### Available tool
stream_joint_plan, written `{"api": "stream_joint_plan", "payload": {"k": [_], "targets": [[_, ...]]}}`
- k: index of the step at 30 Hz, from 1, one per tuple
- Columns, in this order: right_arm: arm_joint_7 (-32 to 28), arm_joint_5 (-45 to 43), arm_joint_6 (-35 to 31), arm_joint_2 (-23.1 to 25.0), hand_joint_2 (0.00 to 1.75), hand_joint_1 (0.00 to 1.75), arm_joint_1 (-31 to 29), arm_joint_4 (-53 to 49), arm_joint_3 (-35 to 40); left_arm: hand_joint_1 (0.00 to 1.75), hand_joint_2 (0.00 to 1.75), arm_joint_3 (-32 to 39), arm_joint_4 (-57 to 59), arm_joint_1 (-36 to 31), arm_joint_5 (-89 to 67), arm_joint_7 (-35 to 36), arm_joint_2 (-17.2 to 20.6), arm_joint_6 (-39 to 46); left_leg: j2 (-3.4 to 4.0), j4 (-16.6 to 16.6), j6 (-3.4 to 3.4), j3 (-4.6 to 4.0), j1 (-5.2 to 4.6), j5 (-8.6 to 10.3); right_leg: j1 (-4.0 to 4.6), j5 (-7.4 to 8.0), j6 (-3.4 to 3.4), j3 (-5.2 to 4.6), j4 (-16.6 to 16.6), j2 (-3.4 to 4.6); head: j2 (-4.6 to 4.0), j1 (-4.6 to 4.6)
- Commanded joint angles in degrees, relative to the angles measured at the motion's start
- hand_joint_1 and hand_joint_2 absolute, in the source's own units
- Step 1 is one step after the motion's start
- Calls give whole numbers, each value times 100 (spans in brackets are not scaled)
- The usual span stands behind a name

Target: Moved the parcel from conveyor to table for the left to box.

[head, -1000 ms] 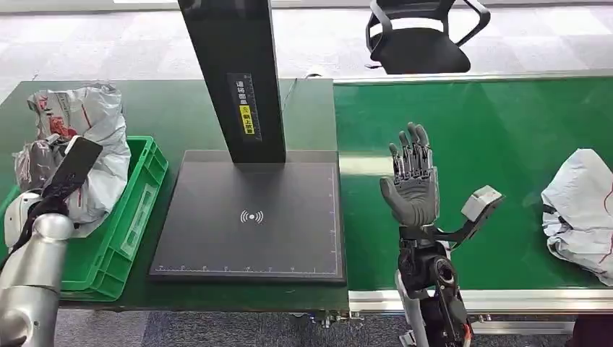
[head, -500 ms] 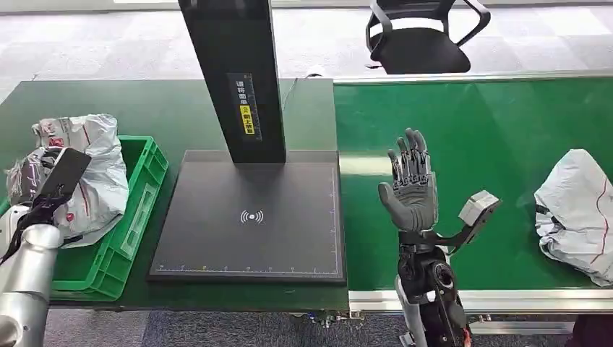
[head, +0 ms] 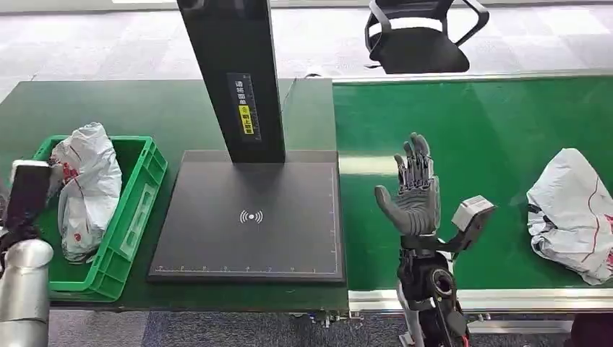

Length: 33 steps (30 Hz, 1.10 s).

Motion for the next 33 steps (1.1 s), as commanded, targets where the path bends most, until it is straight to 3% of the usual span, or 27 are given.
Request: {"api": "stream_joint_plan", "payload": {"k": [1,2,5,17,18,20,24,29,33], "targets": [[256,512,-592,-256,175,0,300,-366,476,0,175,-159,-3362,2044,1841,-721,-1499,-633,-10,-11,15,5,-3,2,0,3,-11,9,-16,-8,0,-2],[272,517,-572,-283,0,0,352,-410,487,0,175,-337,-3445,2153,1796,-754,-1591,-602,-14,-10,12,7,-10,-2,-6,-1,-6,11,-14,-13,0,-2],[397,630,-542,-241,0,0,412,-536,500,0,175,-911,-3557,2406,2081,-732,-1782,-1051,-18,-4,8,-2,-6,-6,-3,0,-8,2,-15,-16,0,0],[411,639,-543,-227,0,0,384,-518,489,0,175,-863,-3493,2333,2099,-726,-1681,-1030,-11,-2,7,1,2,-4,4,4,-12,5,-7,-8,0,0],[596,753,-564,-225,0,0,393,-508,505,0,175,-948,-3529,2413,2387,-644,-1704,-1361,-11,-3,13,-2,5,-1,9,9,-18,5,-13,-9,0,-2],[849,932,-603,-182,0,0,471,-547,536,0,175,-1236,-3610,2691,2544,-588,-1977,-1646,-12,-5,9,3,1,-3,3,5,-13,8,-10,-9,0,0],[718,1241,-705,-210,0,0,910,-915,698,0,175,-2011,-3739,3484,2555,-817,-2663,-1915,-17,-15,16,9,-1,-2,3,7,-17,19,-26,-15,0,-2],[557,1561,-1234,-127,0,0,1533,-1423,925,0,175,-2408,-3849,3585,2211,-681,-2596,-1988,-22,-3,9,-1,-3,-13,0,-3,-12,8,-15,-20,0,0],[562,1548,-1227,15,0,0,1421,-1156,1170,0,175,-2314,-3845,3408,2227,-620,-2639,-2038,-19,-6,10,-7,3,-9,8,6,-23,0,-18,-17,0,-4]]}}
